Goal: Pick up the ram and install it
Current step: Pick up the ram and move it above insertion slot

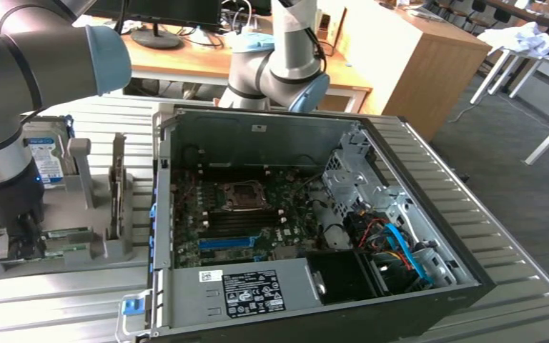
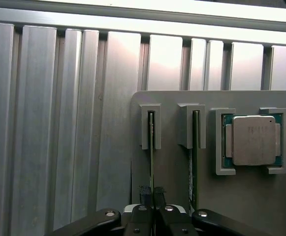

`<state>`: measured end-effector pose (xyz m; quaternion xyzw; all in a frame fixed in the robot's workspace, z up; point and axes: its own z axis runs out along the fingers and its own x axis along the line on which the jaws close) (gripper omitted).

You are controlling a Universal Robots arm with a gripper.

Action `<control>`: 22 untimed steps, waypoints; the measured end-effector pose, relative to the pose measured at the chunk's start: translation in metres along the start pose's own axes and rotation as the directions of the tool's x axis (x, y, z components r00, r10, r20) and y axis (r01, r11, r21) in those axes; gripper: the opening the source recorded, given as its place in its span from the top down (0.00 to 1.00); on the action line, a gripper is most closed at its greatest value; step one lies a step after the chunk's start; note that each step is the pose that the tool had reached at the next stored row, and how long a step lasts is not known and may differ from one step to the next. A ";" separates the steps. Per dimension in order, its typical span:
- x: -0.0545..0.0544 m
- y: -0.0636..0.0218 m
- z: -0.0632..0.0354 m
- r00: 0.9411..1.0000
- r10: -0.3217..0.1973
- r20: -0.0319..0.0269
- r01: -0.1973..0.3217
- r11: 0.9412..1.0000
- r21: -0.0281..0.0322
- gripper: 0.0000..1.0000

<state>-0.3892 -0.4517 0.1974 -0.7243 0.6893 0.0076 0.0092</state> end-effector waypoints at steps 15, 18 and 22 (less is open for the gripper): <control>0.000 0.0000 -0.0037 1.000 0.000 -0.001 0.000 1.000 0.000 0.88; 0.000 0.0000 -0.0062 1.000 0.000 -0.001 0.000 1.000 0.000 0.88; 0.000 0.0000 -0.0103 1.000 0.000 -0.001 0.000 1.000 0.000 0.88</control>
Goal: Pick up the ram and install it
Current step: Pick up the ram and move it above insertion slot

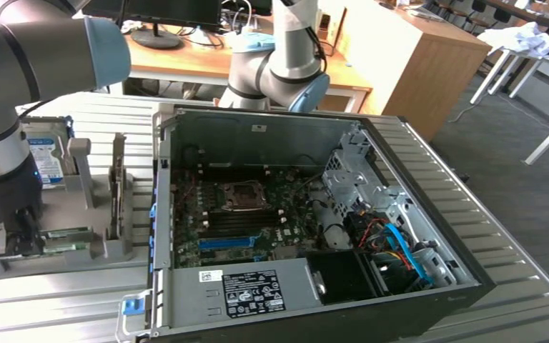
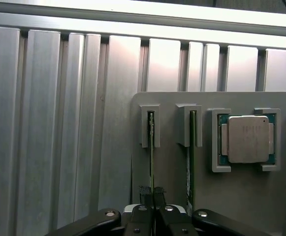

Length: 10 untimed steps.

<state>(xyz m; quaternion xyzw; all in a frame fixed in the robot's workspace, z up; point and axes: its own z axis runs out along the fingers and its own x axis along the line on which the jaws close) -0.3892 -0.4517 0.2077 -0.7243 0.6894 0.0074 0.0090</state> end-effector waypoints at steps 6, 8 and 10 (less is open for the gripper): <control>0.000 0.0000 -0.0057 1.000 0.000 0.000 0.000 1.000 0.000 0.88; 0.000 0.0000 -0.0076 1.000 0.000 0.000 0.000 1.000 0.000 0.88; 0.000 0.0000 -0.0097 1.000 0.000 0.000 0.000 1.000 0.000 0.88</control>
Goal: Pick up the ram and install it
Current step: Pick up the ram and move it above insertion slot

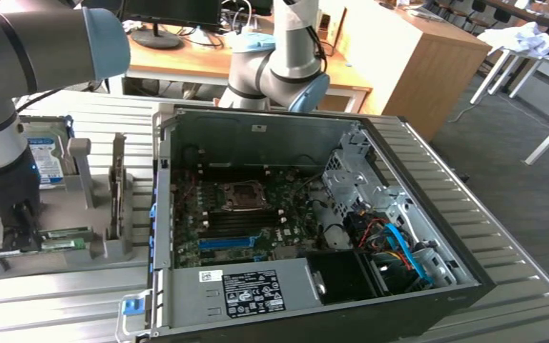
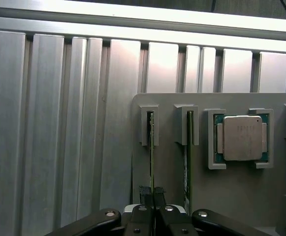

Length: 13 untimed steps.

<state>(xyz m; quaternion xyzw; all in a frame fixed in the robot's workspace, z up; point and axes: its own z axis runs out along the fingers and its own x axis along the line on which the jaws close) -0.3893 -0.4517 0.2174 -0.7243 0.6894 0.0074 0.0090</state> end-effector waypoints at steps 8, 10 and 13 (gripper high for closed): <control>0.000 0.0000 -0.0075 1.000 0.000 0.000 0.000 1.000 0.000 0.88; 0.000 0.0000 -0.0094 1.000 0.000 0.000 0.000 1.000 0.000 0.88; 0.000 -0.0001 -0.0126 1.000 0.000 0.000 0.000 1.000 0.000 0.88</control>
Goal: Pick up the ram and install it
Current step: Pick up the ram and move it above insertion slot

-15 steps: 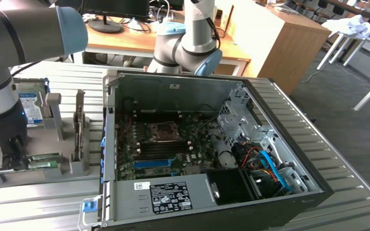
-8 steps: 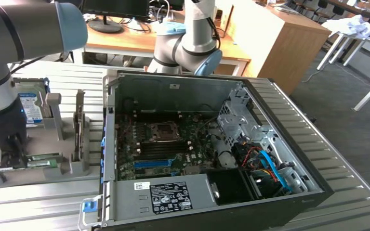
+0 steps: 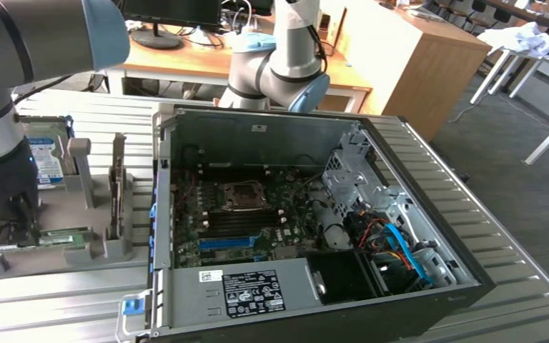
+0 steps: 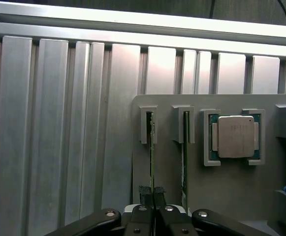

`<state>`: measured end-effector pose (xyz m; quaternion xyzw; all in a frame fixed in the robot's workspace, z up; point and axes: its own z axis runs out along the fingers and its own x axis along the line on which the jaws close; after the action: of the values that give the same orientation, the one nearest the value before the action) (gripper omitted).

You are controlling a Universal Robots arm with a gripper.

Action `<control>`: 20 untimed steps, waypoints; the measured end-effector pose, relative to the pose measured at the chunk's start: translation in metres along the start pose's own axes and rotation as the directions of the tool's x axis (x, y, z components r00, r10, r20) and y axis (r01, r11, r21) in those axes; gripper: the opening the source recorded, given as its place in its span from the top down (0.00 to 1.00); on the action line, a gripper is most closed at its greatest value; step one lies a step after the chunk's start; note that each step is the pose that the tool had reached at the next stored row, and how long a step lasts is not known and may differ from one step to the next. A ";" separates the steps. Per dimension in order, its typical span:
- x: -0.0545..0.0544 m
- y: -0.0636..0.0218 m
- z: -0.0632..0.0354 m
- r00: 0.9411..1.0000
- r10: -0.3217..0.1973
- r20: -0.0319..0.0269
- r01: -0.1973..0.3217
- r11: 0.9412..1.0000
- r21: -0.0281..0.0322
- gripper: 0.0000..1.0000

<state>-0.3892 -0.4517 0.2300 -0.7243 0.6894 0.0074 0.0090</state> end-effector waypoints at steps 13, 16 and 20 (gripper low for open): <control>0.000 0.0000 -0.0127 1.000 0.000 0.000 0.000 1.000 0.000 0.88; 0.000 0.0000 -0.0145 1.000 0.000 0.000 0.000 1.000 0.000 0.88; 0.000 0.0000 -0.0170 1.000 0.000 0.000 0.000 1.000 0.000 0.88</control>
<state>-0.3892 -0.4517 0.2469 -0.7243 0.6894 0.0074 0.0090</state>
